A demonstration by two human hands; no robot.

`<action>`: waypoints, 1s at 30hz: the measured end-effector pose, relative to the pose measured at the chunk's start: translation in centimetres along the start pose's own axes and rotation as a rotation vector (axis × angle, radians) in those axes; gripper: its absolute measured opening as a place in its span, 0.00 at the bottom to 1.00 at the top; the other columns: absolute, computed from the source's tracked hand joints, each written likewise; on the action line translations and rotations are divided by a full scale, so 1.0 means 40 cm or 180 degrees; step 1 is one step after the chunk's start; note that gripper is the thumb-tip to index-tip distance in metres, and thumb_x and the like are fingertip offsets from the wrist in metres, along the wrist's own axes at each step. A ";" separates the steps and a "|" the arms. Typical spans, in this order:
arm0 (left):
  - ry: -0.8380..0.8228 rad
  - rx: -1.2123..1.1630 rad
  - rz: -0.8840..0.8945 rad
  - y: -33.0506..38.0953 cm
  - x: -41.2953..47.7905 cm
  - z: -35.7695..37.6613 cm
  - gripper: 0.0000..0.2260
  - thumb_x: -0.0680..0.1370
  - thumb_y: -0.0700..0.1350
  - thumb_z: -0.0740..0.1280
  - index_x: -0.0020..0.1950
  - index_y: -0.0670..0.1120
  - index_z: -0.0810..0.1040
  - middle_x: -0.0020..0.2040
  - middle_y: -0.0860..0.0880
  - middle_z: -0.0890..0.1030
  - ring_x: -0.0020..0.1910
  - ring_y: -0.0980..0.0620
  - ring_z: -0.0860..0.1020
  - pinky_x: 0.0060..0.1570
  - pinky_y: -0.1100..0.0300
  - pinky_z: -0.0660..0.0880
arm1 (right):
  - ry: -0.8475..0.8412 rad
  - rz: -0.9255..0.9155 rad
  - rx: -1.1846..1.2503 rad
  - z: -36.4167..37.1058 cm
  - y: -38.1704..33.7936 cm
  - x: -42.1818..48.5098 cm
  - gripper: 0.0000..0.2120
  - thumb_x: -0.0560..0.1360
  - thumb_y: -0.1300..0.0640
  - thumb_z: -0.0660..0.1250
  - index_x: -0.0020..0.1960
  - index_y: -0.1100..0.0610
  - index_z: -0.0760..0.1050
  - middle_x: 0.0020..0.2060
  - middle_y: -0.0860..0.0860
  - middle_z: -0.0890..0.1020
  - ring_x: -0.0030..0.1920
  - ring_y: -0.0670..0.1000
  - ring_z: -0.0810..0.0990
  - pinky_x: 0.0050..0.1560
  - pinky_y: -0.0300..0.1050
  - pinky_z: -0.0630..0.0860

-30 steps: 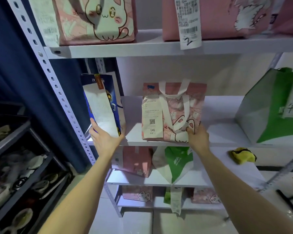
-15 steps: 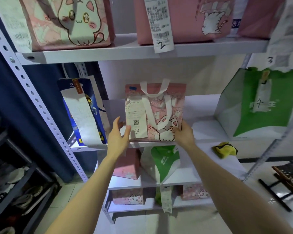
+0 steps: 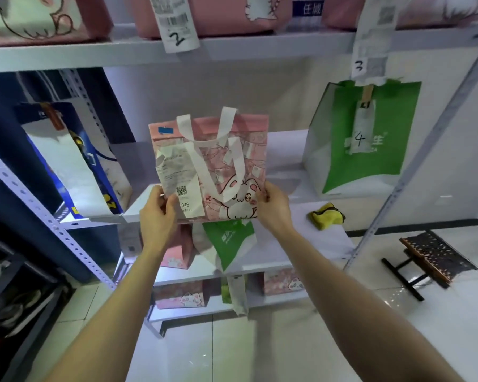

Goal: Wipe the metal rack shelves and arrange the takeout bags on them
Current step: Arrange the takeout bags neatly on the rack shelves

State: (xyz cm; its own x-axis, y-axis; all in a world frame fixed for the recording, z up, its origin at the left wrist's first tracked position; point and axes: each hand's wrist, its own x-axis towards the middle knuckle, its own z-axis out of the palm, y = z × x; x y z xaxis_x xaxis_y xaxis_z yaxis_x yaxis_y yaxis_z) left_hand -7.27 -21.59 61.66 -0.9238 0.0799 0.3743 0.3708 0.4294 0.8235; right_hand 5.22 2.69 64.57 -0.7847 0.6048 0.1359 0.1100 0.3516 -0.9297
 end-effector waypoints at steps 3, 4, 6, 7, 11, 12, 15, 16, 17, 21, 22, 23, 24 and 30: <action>0.0108 0.0099 -0.0004 0.036 -0.085 0.032 0.05 0.85 0.51 0.65 0.51 0.52 0.71 0.44 0.57 0.85 0.42 0.55 0.83 0.38 0.53 0.78 | -0.0074 -0.0034 0.0037 -0.080 0.041 -0.040 0.14 0.84 0.65 0.59 0.57 0.52 0.81 0.46 0.45 0.85 0.45 0.44 0.82 0.35 0.34 0.76; 0.0119 0.0108 0.0012 0.051 -0.119 0.046 0.05 0.85 0.51 0.65 0.51 0.54 0.71 0.45 0.62 0.85 0.44 0.60 0.83 0.37 0.61 0.77 | -0.0073 -0.0041 0.0106 -0.110 0.057 -0.056 0.14 0.84 0.65 0.59 0.55 0.51 0.80 0.45 0.44 0.85 0.44 0.43 0.82 0.34 0.33 0.75; 0.0076 0.0081 0.0016 0.081 -0.188 0.076 0.04 0.86 0.50 0.66 0.52 0.56 0.72 0.48 0.69 0.84 0.47 0.67 0.83 0.38 0.71 0.77 | -0.0083 -0.0001 0.0210 -0.171 0.097 -0.089 0.15 0.84 0.65 0.59 0.54 0.48 0.80 0.44 0.40 0.84 0.42 0.40 0.81 0.33 0.30 0.73; 0.0019 0.0050 -0.0004 0.092 -0.225 0.093 0.04 0.87 0.49 0.66 0.53 0.57 0.73 0.49 0.68 0.84 0.48 0.66 0.84 0.41 0.68 0.79 | -0.0116 0.0069 0.0209 -0.202 0.123 -0.105 0.14 0.84 0.64 0.59 0.55 0.49 0.80 0.45 0.42 0.85 0.44 0.41 0.82 0.36 0.32 0.74; -0.0280 0.0101 0.0029 0.102 -0.365 0.174 0.06 0.87 0.48 0.67 0.52 0.54 0.71 0.47 0.55 0.84 0.45 0.52 0.84 0.42 0.47 0.84 | -0.0128 0.0194 0.0139 -0.323 0.263 -0.175 0.13 0.82 0.65 0.61 0.57 0.53 0.82 0.46 0.48 0.87 0.48 0.54 0.84 0.47 0.51 0.81; -0.0393 0.0132 -0.0006 0.100 -0.400 0.199 0.07 0.87 0.47 0.67 0.52 0.54 0.72 0.46 0.54 0.84 0.45 0.52 0.83 0.43 0.45 0.84 | -0.0123 0.0255 0.0126 -0.348 0.300 -0.196 0.13 0.82 0.65 0.61 0.56 0.53 0.82 0.46 0.47 0.87 0.48 0.52 0.84 0.45 0.49 0.80; -0.0685 0.0179 -0.0230 0.084 -0.496 0.268 0.10 0.86 0.42 0.68 0.59 0.57 0.75 0.51 0.60 0.85 0.51 0.61 0.83 0.47 0.53 0.84 | -0.0118 0.0513 -0.0068 -0.392 0.411 -0.249 0.15 0.81 0.66 0.60 0.53 0.51 0.82 0.44 0.46 0.87 0.47 0.51 0.83 0.40 0.46 0.79; -0.0795 0.0215 -0.0335 0.077 -0.521 0.289 0.13 0.85 0.41 0.69 0.62 0.60 0.75 0.51 0.64 0.85 0.51 0.64 0.83 0.46 0.58 0.83 | -0.0133 0.0628 -0.0108 -0.400 0.447 -0.259 0.16 0.80 0.68 0.59 0.53 0.53 0.82 0.44 0.49 0.86 0.47 0.54 0.83 0.42 0.51 0.79; -0.0928 0.0210 -0.0492 0.067 -0.542 0.312 0.15 0.85 0.41 0.69 0.63 0.61 0.76 0.51 0.64 0.85 0.52 0.63 0.84 0.46 0.56 0.83 | -0.0169 0.0728 -0.0141 -0.407 0.482 -0.266 0.16 0.79 0.69 0.59 0.52 0.54 0.82 0.43 0.51 0.86 0.47 0.57 0.83 0.44 0.55 0.80; -0.1459 0.0322 -0.0907 -0.017 -0.583 0.417 0.13 0.85 0.40 0.70 0.65 0.55 0.78 0.56 0.53 0.87 0.55 0.45 0.85 0.54 0.38 0.83 | -0.0307 0.1051 -0.0206 -0.414 0.625 -0.272 0.19 0.76 0.70 0.59 0.49 0.51 0.84 0.41 0.47 0.87 0.46 0.54 0.84 0.41 0.46 0.79; -0.1562 0.0327 -0.0950 -0.037 -0.582 0.446 0.13 0.84 0.39 0.70 0.66 0.54 0.79 0.57 0.52 0.87 0.56 0.46 0.86 0.55 0.37 0.83 | -0.0295 0.1119 -0.0246 -0.413 0.659 -0.265 0.19 0.76 0.70 0.59 0.47 0.50 0.83 0.40 0.46 0.86 0.44 0.53 0.84 0.38 0.42 0.77; -0.1643 0.0346 -0.0966 -0.055 -0.578 0.479 0.14 0.84 0.39 0.70 0.67 0.53 0.80 0.57 0.53 0.87 0.56 0.47 0.86 0.56 0.38 0.83 | -0.0279 0.1192 -0.0273 -0.411 0.691 -0.256 0.18 0.75 0.68 0.60 0.46 0.49 0.82 0.40 0.45 0.86 0.43 0.53 0.84 0.37 0.39 0.75; -0.1685 0.0370 -0.0960 -0.072 -0.569 0.513 0.14 0.84 0.38 0.70 0.67 0.53 0.80 0.58 0.53 0.88 0.56 0.47 0.86 0.56 0.39 0.84 | -0.0270 0.1247 -0.0269 -0.410 0.718 -0.240 0.17 0.74 0.66 0.60 0.45 0.48 0.82 0.40 0.44 0.86 0.43 0.52 0.84 0.38 0.39 0.76; -0.1509 0.0411 -0.0867 -0.136 -0.456 0.698 0.15 0.84 0.39 0.70 0.63 0.58 0.78 0.56 0.53 0.88 0.45 0.50 0.86 0.43 0.47 0.85 | -0.0119 0.1108 -0.0448 -0.389 0.820 -0.044 0.19 0.77 0.67 0.62 0.45 0.45 0.81 0.38 0.44 0.86 0.44 0.52 0.84 0.39 0.44 0.76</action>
State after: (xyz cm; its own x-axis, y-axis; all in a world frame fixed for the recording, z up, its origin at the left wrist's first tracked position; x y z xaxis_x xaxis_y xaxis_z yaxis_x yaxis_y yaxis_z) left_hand 4.92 -0.25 38.45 -0.9373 0.3334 -0.1018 0.1257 0.5954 0.7935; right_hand 19.69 24.27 39.18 -0.7070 0.6798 -0.1949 0.4548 0.2260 -0.8614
